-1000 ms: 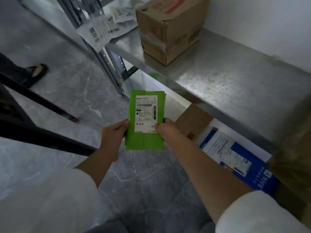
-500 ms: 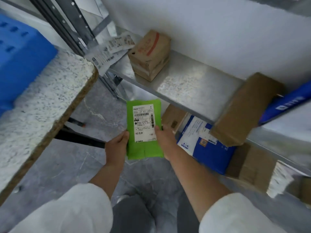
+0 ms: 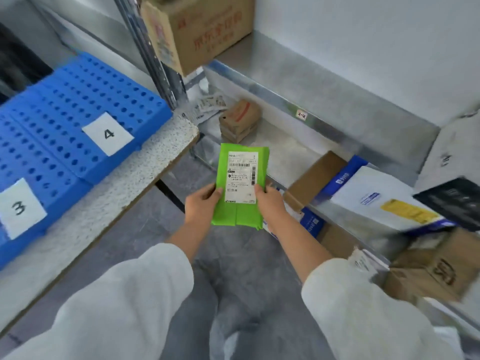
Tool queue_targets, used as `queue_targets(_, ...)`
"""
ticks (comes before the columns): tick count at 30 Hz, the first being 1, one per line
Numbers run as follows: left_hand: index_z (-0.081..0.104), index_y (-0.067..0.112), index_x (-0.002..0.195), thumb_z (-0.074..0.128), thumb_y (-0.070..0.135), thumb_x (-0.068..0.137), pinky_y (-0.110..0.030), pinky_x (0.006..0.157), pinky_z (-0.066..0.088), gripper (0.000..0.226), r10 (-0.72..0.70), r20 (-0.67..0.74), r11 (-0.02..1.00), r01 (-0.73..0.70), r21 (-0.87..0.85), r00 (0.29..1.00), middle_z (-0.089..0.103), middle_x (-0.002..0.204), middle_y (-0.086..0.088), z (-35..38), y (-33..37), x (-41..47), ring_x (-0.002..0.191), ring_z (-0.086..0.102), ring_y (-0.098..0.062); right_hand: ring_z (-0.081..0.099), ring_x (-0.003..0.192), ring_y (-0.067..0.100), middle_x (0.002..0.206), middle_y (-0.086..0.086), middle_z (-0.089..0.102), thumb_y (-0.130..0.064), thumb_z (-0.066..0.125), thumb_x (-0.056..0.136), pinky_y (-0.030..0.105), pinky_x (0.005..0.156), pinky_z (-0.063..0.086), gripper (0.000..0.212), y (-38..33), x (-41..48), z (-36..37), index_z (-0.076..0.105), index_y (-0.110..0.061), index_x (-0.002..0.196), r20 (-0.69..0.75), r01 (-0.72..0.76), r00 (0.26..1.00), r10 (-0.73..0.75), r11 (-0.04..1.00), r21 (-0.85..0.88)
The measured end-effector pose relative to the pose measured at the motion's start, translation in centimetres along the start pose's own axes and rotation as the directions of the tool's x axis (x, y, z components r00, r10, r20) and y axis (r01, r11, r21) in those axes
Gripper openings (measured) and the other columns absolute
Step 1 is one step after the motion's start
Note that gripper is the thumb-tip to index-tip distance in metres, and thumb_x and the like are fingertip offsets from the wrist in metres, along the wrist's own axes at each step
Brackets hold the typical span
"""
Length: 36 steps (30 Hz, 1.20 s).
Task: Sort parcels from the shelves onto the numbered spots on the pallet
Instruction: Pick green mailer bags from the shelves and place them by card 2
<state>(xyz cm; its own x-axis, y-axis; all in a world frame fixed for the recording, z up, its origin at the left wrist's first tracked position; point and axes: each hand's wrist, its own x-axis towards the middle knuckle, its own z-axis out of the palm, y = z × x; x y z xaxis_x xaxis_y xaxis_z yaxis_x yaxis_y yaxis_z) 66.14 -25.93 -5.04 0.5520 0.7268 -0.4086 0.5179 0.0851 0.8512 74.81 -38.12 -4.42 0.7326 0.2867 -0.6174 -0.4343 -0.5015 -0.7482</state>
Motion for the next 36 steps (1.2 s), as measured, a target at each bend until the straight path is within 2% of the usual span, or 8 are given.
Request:
queue_targets(3, 0.066, 0.013, 0.122, 0.067, 0.022, 0.089, -0.035, 0.086, 0.054, 0.034, 0.024, -0.03, 0.995, -0.027, -0.099, 0.999, 0.069, 0.116, -0.005, -2.1, 4.1, -5.0, 0.101, 0.065, -0.017, 0.057, 0.102, 0.023, 0.12, 0.01, 0.062, -0.031, 0.032, 0.103, 0.029, 0.083, 0.044, 0.04, -3.4, -5.1, -2.0, 0.057, -0.007, 0.124, 0.002, 0.109, 0.994, -0.109, 0.991, -0.077)
queue_targets(5, 0.066, 0.017, 0.123, 0.064, 0.026, 0.091, -0.041, 0.082, 0.055, 0.033, 0.063, -0.048, 0.986, -0.069, -0.149, 0.997, 0.07, 0.113, -0.001, -3.9, 6.6, -7.5, 0.098, 0.066, -0.018, 0.058, 0.105, 0.023, 0.118, 0.006, 0.062, -0.029, 0.029, 0.103, 0.03, 0.086, 0.045, 0.041, -5.7, -7.9, -2.3, 0.058, -0.008, 0.122, 0.006, 0.149, 0.989, -0.149, 0.987, -0.066)
queue_targets(10, 0.064, 0.016, 0.125, 0.057, 0.023, 0.096, 0.0, 0.066, 0.045, 0.031, 0.206, -0.148, 0.945, -0.236, -0.227, 0.967, 0.064, 0.11, 0.013, -10.3, 10.1, -12.3, 0.083, 0.057, 0.011, 0.062, 0.099, 0.028, 0.115, 0.012, 0.065, -0.027, 0.035, 0.101, 0.042, 0.089, 0.052, 0.033, -11.0, -14.0, 0.2, 0.06, -0.01, 0.113, 0.008, 0.248, 0.969, -0.248, 0.969, 0.01)
queue_targets(16, 0.065, 0.016, 0.123, 0.058, 0.022, 0.095, -0.006, 0.079, 0.046, 0.03, 0.203, -0.281, 0.915, -0.284, -0.288, 0.938, 0.066, 0.119, 0.004, -21.1, 9.5, -14.2, 0.099, 0.061, 0.0, 0.06, 0.092, 0.019, 0.105, 0.004, 0.064, -0.02, 0.042, 0.101, 0.026, 0.068, 0.043, 0.027, -16.3, -20.2, 7.4, 0.063, -0.01, 0.115, 0.182, 0.414, 0.9, -0.396, 0.908, -0.067)
queue_targets(22, 0.065, 0.011, 0.122, 0.059, 0.017, 0.094, -0.011, 0.083, 0.049, 0.03, 0.07, -0.487, 0.85, -0.307, -0.427, 0.871, 0.067, 0.119, 0.001, -33.3, 6.4, -13.8, 0.101, 0.062, -0.006, 0.063, 0.097, 0.02, 0.109, 0.005, 0.068, -0.023, 0.043, 0.1, 0.034, 0.085, 0.052, 0.022, -20.6, -23.5, 20.9, 0.063, -0.016, 0.107, 0.393, 0.567, 0.788, -0.475, 0.808, -0.16)
queue_targets(25, 0.065, 0.011, 0.122, 0.061, 0.016, 0.093, -0.004, 0.068, 0.049, 0.03, -0.01, -0.555, 0.82, -0.311, -0.481, 0.832, 0.067, 0.113, 0.004, -40.1, 4.0, -13.5, 0.087, 0.061, 0.005, 0.063, 0.097, 0.022, 0.103, 0.004, 0.067, -0.029, 0.042, 0.1, 0.043, 0.091, 0.052, 0.021, -21.3, -25.4, 28.9, 0.06, -0.02, 0.102, 0.501, 0.574, 0.758, -0.417, 0.792, -0.209)
queue_targets(29, 0.068, 0.016, 0.118, 0.065, 0.02, 0.09, -0.004, 0.062, 0.048, 0.029, -0.154, -0.625, 0.768, -0.305, -0.563, 0.765, 0.068, 0.109, 0.007, -49.1, 0.2, -12.9, 0.084, 0.061, 0.006, 0.061, 0.106, 0.034, 0.116, 0.018, 0.064, -0.033, 0.043, 0.1, 0.053, 0.094, 0.049, 0.033, -21.3, -27.6, 39.4, 0.06, -0.005, 0.104, 0.604, 0.576, 0.726, -0.328, 0.77, -0.275)
queue_targets(36, 0.067, 0.021, 0.118, 0.064, 0.02, 0.091, -0.014, 0.075, 0.053, 0.027, -0.283, -0.634, 0.719, -0.278, -0.637, 0.72, 0.067, 0.107, 0.012, -61.0, -4.8, -10.6, 0.089, 0.061, 0.003, 0.061, 0.096, 0.02, 0.11, 0.004, 0.064, -0.029, 0.041, 0.103, 0.034, 0.078, 0.052, 0.028, -22.2, -29.7, 53.7, 0.06, -0.01, 0.114, 0.711, 0.564, 0.665, -0.227, 0.778, -0.279)
